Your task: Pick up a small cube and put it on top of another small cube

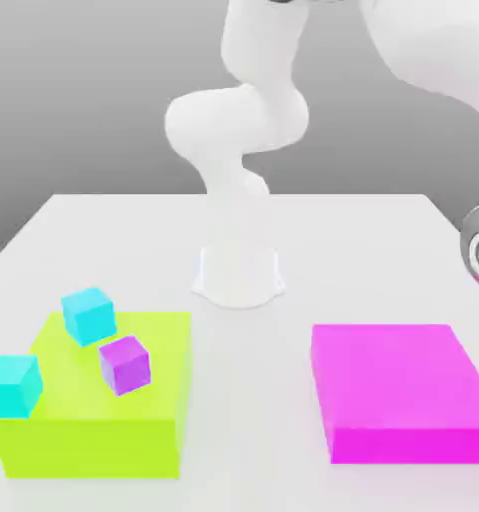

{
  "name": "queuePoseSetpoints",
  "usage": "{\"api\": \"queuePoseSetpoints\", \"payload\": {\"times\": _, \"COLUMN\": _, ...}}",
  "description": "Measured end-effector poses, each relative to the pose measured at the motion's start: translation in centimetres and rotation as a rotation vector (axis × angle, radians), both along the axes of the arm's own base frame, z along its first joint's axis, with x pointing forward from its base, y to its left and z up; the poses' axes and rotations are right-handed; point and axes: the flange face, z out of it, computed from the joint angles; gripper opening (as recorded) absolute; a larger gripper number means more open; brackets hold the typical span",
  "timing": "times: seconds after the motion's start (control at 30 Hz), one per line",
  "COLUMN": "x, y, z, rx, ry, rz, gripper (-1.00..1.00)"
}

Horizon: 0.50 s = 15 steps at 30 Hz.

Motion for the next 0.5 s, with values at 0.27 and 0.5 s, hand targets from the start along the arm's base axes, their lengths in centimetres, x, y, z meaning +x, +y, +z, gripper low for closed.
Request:
{"api": "queuePoseSetpoints", "payload": {"times": 0.27, "x": -0.2, "y": 0.0, "z": -3.1, "rx": -0.002, "ry": 0.004, "rz": 0.004, "gripper": -1.0}}
{"api": "queuePoseSetpoints", "payload": {"times": 0.5, "x": 2.3, "y": -6.1, "z": 5.5, "rx": -0.021, "ry": -0.014, "rz": -0.125, "gripper": -1.0}}
